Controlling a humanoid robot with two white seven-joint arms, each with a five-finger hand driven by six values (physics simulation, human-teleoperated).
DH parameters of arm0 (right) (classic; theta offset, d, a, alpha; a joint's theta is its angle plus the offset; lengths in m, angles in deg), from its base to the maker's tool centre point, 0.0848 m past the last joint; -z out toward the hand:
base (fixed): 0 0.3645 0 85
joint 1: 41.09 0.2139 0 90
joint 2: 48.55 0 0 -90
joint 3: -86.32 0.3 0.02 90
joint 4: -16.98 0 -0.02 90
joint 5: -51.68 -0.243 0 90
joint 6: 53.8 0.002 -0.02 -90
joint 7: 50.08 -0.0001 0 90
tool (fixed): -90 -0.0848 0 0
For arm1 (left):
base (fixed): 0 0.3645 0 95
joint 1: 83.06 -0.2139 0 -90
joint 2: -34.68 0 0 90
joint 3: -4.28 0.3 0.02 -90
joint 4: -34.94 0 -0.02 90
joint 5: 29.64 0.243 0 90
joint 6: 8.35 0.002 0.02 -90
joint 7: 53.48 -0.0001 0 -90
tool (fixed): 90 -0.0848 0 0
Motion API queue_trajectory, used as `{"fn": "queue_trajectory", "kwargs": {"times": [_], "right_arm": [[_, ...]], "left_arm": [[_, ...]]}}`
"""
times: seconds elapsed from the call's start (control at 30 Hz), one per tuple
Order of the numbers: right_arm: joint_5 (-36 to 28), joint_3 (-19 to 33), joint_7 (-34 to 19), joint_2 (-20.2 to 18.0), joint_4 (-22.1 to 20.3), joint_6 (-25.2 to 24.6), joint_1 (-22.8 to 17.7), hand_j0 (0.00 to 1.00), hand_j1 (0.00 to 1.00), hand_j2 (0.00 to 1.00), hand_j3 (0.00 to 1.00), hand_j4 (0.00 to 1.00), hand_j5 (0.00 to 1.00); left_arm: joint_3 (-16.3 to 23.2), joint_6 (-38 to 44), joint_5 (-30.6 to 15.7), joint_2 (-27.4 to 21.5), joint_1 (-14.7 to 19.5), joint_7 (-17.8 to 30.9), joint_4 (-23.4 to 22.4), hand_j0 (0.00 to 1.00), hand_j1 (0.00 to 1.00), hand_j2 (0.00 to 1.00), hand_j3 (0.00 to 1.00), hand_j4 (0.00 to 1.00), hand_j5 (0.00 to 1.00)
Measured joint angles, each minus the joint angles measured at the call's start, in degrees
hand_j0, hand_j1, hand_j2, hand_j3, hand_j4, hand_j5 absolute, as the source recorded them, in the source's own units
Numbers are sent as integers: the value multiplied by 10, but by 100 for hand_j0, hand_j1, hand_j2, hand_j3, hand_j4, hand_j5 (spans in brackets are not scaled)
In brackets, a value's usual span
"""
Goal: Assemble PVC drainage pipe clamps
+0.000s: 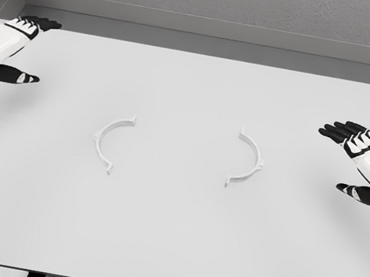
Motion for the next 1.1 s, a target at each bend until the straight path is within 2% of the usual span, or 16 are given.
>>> {"fn": "queue_trajectory", "kwargs": {"times": [0.17, 0.27, 0.37, 0.47, 0.53, 0.73, 1.1], "right_arm": [[-2, -2, 2, 0, -1, 0, 6, 100, 100, 100, 100, 100, 100], [30, -31, 3, 7, -6, -9, 68, 100, 100, 100, 100, 100, 100], [80, -66, 3, 23, -7, -47, 118, 100, 100, 100, 100, 100, 100], [113, -100, 3, 38, -4, -79, 141, 100, 100, 100, 100, 100, 100], [130, -121, 3, 43, 4, -96, 159, 100, 100, 100, 100, 100, 100], [162, -165, 3, 57, 23, -116, 171, 100, 100, 100, 100, 100, 100], [177, -208, -18, 78, 30, -119, 185, 100, 100, 100, 100, 100, 100]], "left_arm": [[1, 0, 0, 0, -5, 0, 6, 100, 100, 100, 100, 100, 100], [16, 0, 0, 1, -5, 0, 20, 100, 100, 100, 100, 100, 100], [32, 0, 0, 2, -6, 0, 33, 100, 100, 100, 100, 100, 100], [44, 0, 0, 1, -11, 0, 46, 100, 100, 100, 100, 100, 100], [47, 0, 0, -2, -29, 0, 59, 100, 100, 100, 100, 100, 100], [51, 0, -1, -14, -44, 0, 86, 100, 100, 100, 100, 100, 100], [89, 0, 5, -3, -41, 0, 115, 100, 100, 100, 100, 100, 100]]}}
